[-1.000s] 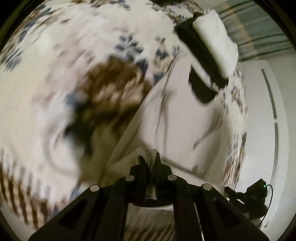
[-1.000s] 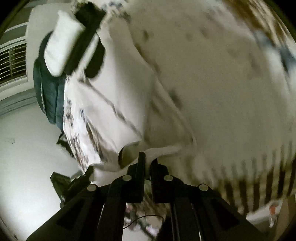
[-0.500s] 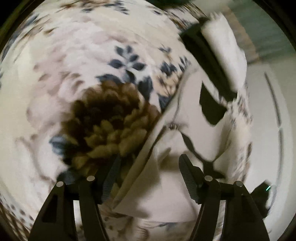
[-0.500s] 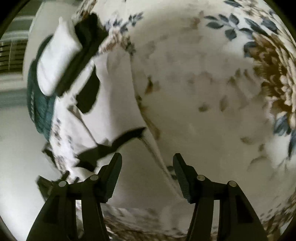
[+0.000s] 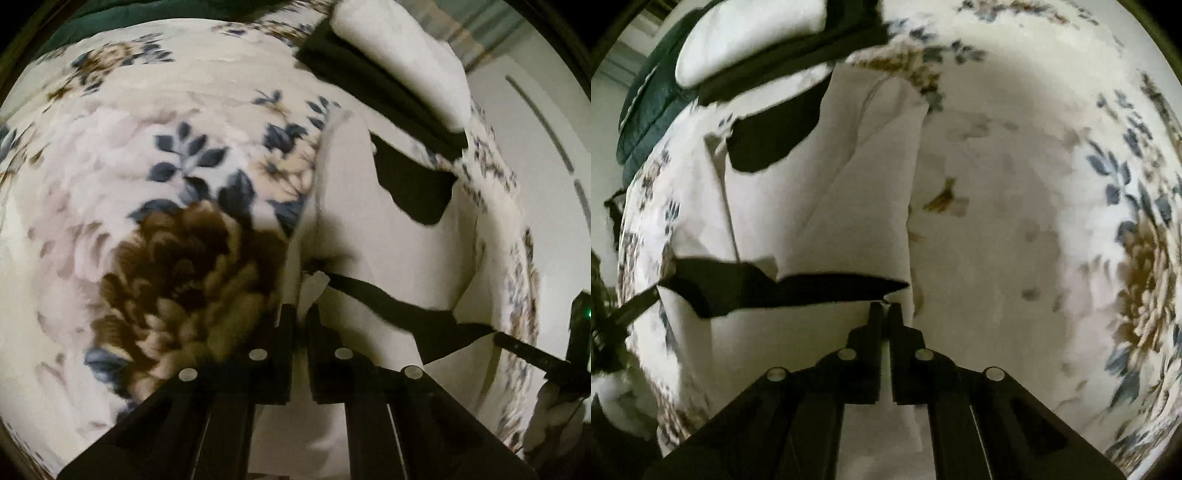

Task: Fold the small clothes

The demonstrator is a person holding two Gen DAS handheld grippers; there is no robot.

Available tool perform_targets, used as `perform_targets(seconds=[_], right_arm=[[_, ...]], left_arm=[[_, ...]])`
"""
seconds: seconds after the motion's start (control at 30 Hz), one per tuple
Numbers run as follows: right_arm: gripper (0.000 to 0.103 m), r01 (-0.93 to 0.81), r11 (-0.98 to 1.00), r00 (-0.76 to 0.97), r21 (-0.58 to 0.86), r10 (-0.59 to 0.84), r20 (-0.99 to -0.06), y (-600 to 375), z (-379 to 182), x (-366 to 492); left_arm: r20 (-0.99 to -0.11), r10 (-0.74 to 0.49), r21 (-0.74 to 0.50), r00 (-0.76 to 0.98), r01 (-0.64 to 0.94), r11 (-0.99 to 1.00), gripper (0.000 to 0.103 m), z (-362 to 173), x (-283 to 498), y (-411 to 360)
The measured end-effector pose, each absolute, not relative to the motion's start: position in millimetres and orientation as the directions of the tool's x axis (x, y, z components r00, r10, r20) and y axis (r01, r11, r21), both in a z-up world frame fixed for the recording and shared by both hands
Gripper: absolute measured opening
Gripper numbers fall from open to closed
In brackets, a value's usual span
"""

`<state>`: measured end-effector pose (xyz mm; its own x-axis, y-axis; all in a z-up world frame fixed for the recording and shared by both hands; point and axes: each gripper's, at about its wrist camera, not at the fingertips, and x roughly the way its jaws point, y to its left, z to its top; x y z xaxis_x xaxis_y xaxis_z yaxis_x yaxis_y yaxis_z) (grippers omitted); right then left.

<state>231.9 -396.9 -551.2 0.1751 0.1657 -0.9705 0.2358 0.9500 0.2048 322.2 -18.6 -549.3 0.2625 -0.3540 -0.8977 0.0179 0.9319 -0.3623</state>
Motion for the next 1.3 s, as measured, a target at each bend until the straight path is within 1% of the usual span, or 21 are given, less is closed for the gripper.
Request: perform_targets(seconds=[0.17,0.33,0.37,0.47,0.57,0.67,0.73,0.77,0.8,0.83,0.87,0.9,0.93,0.97,1.0,1.03,1.07,1.1,1.17,1.2,1.3], right_arm=[[0.002,0.387,0.899,0.239,0.203,0.115,-0.964,-429,-538,229],[0.002,0.472,0.854,0.218,0.219,0.128,-0.968,-450,-550,234],[0.002,0.481,0.849,0.222,0.22,0.124,-0.967,-453,-549,235],[0.002,0.48,0.83,0.294,0.285,0.154,-0.943,-453,-533,233],[0.002,0.465,0.84,0.333,0.28,0.127,-0.934,-454,-516,230],[0.003,0.483,0.838,0.279,0.254,0.128,-0.952,-459,-534,232],[0.003,0.489,0.829,0.223,0.272,0.182,-0.958,-460,-552,237],[0.006,0.502,0.819,0.201,0.279,0.204,-0.958,-462,-558,239],[0.015,0.508,0.814,0.19,0.28,0.211,-0.959,-463,-561,241],[0.027,0.513,0.809,0.185,0.287,0.222,-0.957,-465,-563,243],[0.034,0.515,0.805,0.192,0.294,0.226,-0.955,-465,-564,243],[0.042,0.517,0.797,0.21,0.312,0.235,-0.949,-467,-562,242],[0.048,0.511,0.794,0.22,0.329,0.249,-0.943,-467,-562,240],[0.049,0.5,0.798,0.211,0.336,0.264,-0.941,-465,-564,241],[0.049,0.49,0.805,0.195,0.335,0.274,-0.942,-463,-568,242],[0.049,0.483,0.81,0.179,0.334,0.282,-0.942,-461,-570,243],[0.049,0.471,0.817,0.15,0.331,0.296,-0.943,-457,-577,244],[0.048,0.463,0.823,0.126,0.329,0.307,-0.943,-453,-583,244],[0.013,0.456,0.823,0.139,0.338,0.309,-0.941,-448,-583,241],[0.003,0.452,0.83,0.15,0.326,0.29,-0.945,-446,-579,240],[0.003,0.438,0.833,0.227,0.338,0.261,-0.938,-445,-558,235]], left_arm=[[-0.895,-0.366,-0.388,0.256,-0.04,0.921,0.004,-556,329,-1],[-0.888,-0.386,-0.41,0.249,-0.05,0.911,0.004,-559,335,0],[-0.875,-0.4,-0.429,0.273,-0.051,0.902,0.002,-550,335,2],[-0.857,-0.4,-0.434,0.324,-0.035,0.9,0.002,-531,338,4],[-0.873,-0.375,-0.411,0.312,-0.054,0.91,0.002,-539,345,8],[-0.875,-0.402,-0.435,0.271,-0.074,0.897,0.002,-551,350,10],[-0.867,-0.439,-0.469,0.237,-0.086,0.879,0.004,-554,353,7],[-0.866,-0.451,-0.478,0.218,-0.092,0.874,0.01,-555,354,5],[-0.864,-0.462,-0.486,0.202,-0.091,0.869,0.02,-555,354,1],[-0.858,-0.474,-0.496,0.199,-0.08,0.865,0.026,-554,354,-2],[-0.856,-0.476,-0.495,0.202,-0.06,0.867,0.039,-553,354,-7],[-0.863,-0.462,-0.477,0.204,-0.032,0.878,0.042,-552,353,-14],[-0.87,-0.452,-0.462,0.198,-0.007,0.887,0.042,-554,353,-20],[-0.876,-0.446,-0.448,0.185,0.03,0.893,0.04,-556,352,-31],[-0.883,-0.43,-0.429,0.187,0.047,0.902,0.033,-557,350,-36],[-0.894,-0.405,-0.4,0.194,0.065,0.914,0.02,-558,348,-43],[-0.899,-0.395,-0.388,0.189,0.077,0.919,0.006,-558,347,-49],[-0.901,-0.381,-0.373,0.206,0.079,0.925,0.006,-554,344,-52],[-0.896,-0.367,-0.361,0.248,0.074,0.93,0.005,-543,339,-49],[-0.891,-0.362,-0.359,0.273,0.061,0.931,0.005,-536,336,-45],[-0.879,-0.354,-0.368,0.319,0.015,0.93,0.005,-522,330,-26]])
